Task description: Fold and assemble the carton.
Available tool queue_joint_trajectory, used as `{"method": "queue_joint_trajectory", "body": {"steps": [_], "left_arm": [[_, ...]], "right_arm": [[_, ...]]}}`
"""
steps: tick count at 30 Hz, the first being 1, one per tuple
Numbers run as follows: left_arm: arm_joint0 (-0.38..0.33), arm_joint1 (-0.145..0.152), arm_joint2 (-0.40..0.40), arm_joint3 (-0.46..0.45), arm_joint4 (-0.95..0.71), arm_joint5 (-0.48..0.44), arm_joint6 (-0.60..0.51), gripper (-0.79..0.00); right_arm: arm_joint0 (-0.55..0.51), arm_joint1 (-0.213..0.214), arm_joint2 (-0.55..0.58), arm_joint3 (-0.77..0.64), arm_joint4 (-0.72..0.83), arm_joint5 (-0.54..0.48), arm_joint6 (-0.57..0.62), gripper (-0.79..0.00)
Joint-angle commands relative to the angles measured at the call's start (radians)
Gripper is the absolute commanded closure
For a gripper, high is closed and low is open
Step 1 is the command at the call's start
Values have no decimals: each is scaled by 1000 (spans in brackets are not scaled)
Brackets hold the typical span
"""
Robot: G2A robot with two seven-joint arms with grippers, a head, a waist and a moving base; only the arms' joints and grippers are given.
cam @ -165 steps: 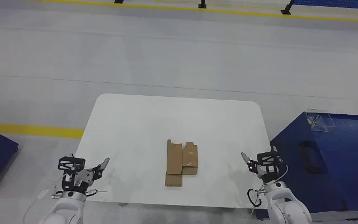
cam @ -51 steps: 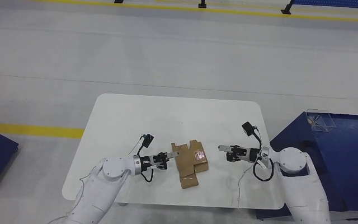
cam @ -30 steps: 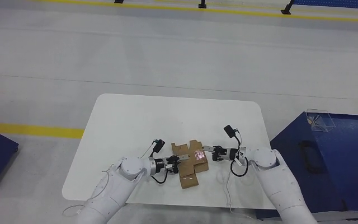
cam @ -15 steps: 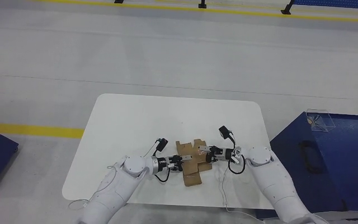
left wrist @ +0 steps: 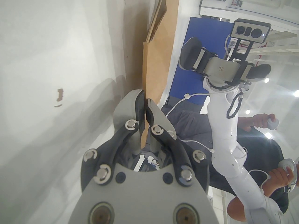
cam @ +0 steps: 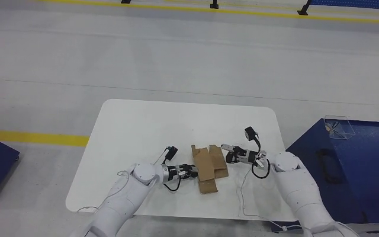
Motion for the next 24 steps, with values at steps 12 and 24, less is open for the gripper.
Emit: {"method": "queue_joint_trajectory", "body": {"steps": [12, 24], "left_arm": [[-25, -9, -42, 56, -67, -166, -59, 0], [45, 58, -162, -87, -186, -220, -272, 0]], "right_arm": [[7, 10, 3, 37, -17, -3, -57, -785], [5, 3, 41, 69, 269, -35, 224, -785]]}}
